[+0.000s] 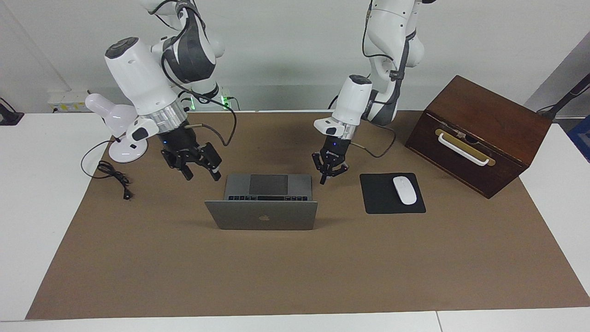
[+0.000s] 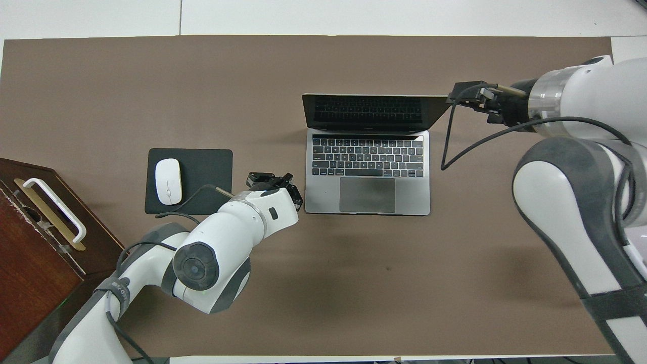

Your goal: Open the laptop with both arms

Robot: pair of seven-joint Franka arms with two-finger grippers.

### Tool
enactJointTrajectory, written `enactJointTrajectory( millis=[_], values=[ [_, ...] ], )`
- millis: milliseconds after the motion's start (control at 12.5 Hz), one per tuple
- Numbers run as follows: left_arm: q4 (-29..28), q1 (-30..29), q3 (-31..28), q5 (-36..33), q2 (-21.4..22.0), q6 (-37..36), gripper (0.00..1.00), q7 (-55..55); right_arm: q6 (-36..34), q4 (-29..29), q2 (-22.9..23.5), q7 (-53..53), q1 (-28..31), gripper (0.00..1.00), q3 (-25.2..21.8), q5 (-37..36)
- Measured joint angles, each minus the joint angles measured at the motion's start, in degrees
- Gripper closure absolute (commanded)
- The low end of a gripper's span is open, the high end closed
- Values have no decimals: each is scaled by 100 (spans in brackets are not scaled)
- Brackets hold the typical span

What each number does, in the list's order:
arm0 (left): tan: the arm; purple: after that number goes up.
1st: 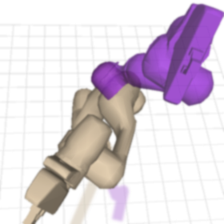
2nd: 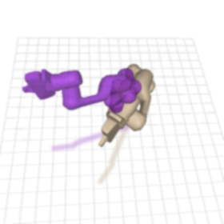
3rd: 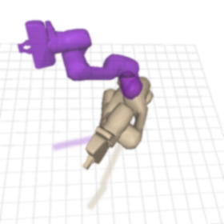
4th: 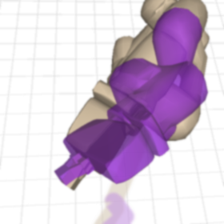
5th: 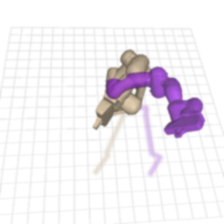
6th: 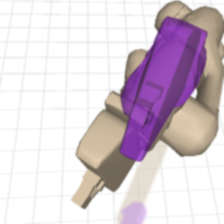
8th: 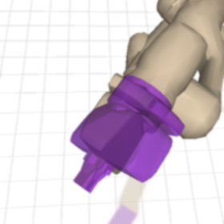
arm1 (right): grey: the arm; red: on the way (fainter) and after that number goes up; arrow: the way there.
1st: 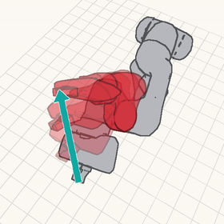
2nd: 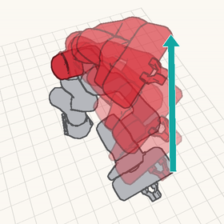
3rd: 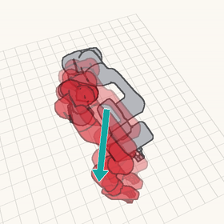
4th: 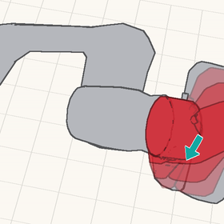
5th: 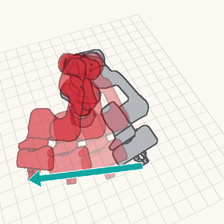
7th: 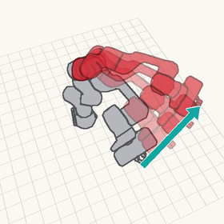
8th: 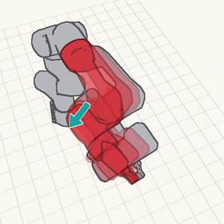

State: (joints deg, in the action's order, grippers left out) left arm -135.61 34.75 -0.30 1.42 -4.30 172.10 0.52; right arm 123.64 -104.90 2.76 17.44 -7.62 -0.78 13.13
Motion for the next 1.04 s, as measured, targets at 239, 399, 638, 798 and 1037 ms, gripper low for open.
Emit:
enactJointTrajectory(
  millis=[239,399,638,798,1037],
  values=[
    [103,-239,-13,0,547,-1246,100,0,-1007,13,-410,-194,138,0,-4,-1071],
    [476,-439,-22,0,805,-2454,91,0,-1420,29,-717,-496,265,0,-7,-1424],
    [1234,-927,-35,0,1080,-4102,0,-1,-2090,572,-863,-1032,625,1,-29,-1452],
    [1558,-1304,-44,0,1242,-4835,0,-3,-2593,1116,-771,-1059,653,1,-28,-1452],
    [1871,-1852,-50,-1,1454,-5522,0,-11,-2779,1433,-555,-1063,650,1,-23,-1452]
  ],
)
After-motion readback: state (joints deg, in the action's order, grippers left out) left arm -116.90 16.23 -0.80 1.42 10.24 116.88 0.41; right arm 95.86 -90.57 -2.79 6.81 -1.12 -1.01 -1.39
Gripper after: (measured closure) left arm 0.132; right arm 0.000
